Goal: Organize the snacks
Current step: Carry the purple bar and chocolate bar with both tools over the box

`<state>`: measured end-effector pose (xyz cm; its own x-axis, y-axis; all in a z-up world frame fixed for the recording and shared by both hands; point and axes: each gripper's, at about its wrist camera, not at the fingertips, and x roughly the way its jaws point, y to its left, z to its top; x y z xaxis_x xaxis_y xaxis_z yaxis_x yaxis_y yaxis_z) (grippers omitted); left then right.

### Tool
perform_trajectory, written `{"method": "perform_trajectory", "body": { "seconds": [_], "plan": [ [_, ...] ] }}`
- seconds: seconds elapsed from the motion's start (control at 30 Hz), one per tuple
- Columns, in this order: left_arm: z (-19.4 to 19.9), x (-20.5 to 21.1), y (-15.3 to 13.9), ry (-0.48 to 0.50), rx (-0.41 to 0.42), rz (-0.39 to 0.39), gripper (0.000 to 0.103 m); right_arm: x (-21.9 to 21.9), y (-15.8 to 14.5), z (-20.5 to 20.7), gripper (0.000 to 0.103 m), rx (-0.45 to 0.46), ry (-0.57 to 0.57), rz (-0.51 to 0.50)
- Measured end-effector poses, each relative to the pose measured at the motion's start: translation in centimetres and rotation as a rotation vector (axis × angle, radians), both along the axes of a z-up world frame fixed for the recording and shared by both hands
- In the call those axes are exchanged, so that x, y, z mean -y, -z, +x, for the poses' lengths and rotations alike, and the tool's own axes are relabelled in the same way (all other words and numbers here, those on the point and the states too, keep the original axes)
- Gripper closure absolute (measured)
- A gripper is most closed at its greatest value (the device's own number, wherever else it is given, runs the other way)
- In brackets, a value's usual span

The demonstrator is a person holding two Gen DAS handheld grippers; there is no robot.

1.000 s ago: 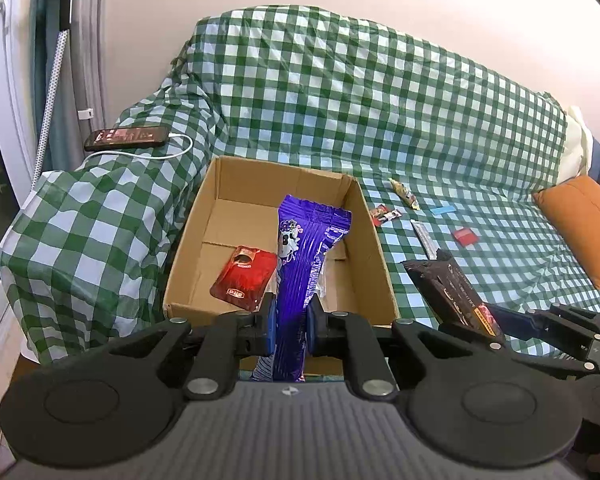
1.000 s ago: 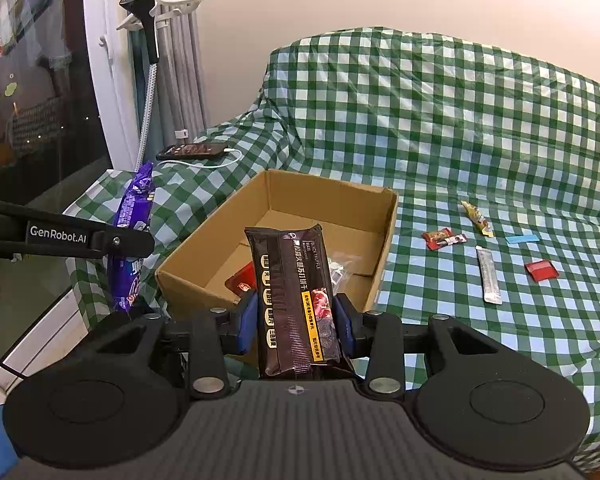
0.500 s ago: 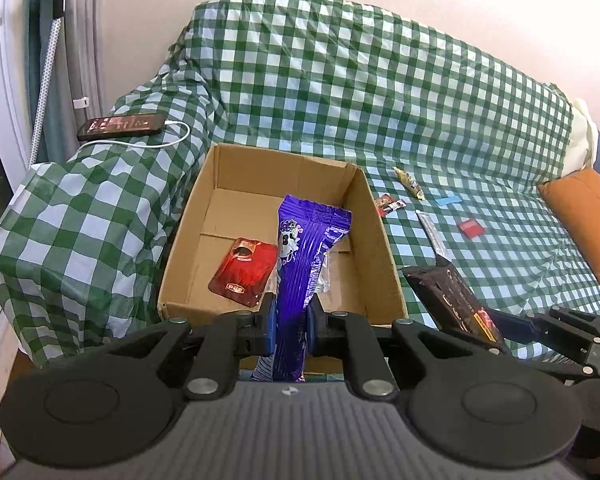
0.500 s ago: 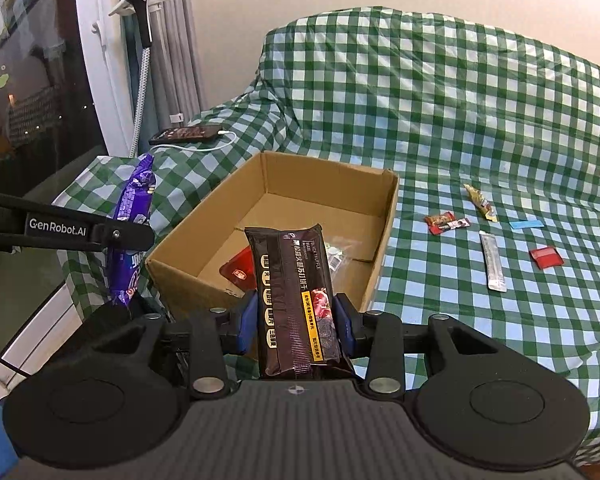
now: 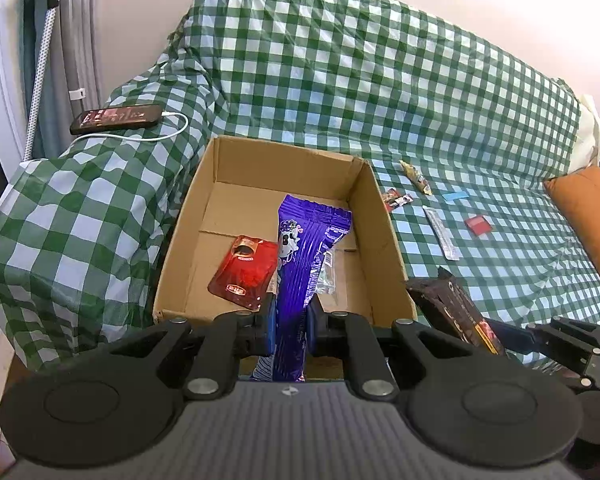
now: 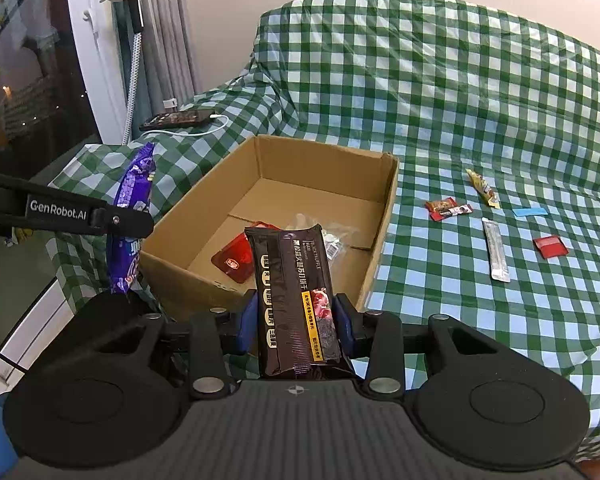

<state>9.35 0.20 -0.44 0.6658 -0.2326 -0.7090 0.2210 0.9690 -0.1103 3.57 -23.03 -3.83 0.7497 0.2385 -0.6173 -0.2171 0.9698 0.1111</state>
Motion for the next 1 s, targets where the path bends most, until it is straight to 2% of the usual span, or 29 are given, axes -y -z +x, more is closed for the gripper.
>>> {"method": "perform_trajectory", "body": {
  "seconds": [0.57, 1.0],
  "plan": [
    [5.1, -0.2, 0.9, -0.030, -0.032, 0.007, 0.087, 0.2, 1.0, 4.1, 0.061, -0.043, 0.013, 0.012],
    [11.5, 0.4, 2.7, -0.050, -0.072, 0.022, 0.087, -0.6, 2.4, 10.6, 0.060, -0.070, 0.003, 0.045]
  ]
}}
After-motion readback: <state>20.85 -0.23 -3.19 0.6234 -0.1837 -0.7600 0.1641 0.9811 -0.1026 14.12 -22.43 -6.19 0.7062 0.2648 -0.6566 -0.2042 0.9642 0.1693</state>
